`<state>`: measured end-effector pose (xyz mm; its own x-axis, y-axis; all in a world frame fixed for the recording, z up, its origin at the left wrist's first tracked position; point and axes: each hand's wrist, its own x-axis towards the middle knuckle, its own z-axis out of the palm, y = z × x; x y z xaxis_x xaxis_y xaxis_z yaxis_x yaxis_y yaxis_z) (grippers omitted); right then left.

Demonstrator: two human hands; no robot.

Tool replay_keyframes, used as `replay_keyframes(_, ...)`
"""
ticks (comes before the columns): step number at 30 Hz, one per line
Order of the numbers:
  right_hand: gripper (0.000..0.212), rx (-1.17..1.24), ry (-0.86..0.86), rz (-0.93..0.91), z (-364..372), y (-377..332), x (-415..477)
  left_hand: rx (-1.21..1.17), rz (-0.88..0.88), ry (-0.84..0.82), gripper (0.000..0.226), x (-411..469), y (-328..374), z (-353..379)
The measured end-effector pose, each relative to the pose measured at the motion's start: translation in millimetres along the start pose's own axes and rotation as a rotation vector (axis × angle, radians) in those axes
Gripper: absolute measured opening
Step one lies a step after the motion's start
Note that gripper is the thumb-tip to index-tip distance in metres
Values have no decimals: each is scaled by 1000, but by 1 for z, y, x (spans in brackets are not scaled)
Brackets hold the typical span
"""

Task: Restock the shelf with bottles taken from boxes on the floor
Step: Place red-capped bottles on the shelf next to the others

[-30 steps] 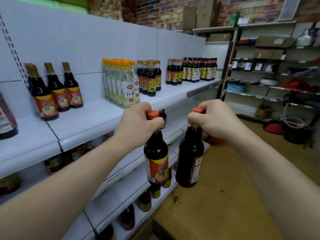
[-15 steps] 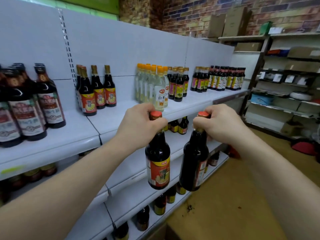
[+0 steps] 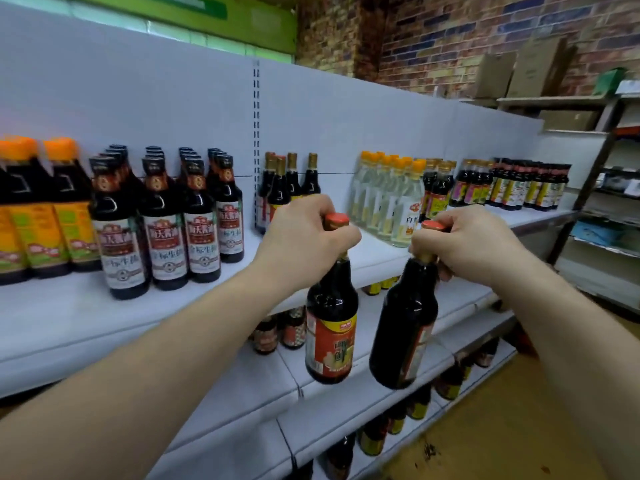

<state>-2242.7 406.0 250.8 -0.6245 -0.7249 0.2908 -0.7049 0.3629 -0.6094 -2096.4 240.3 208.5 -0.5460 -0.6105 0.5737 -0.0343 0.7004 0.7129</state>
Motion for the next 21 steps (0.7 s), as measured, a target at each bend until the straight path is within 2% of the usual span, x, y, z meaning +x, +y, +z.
replay_keyframes(12, 27, 97, -68, -130, 49, -92, 9, 55, -74, 73, 28, -9, -17, -99)
replay_keyframes(21, 22, 159, -121, -210, 66, -116, 45, 152, -89, 158, 24, 0, -25, -125)
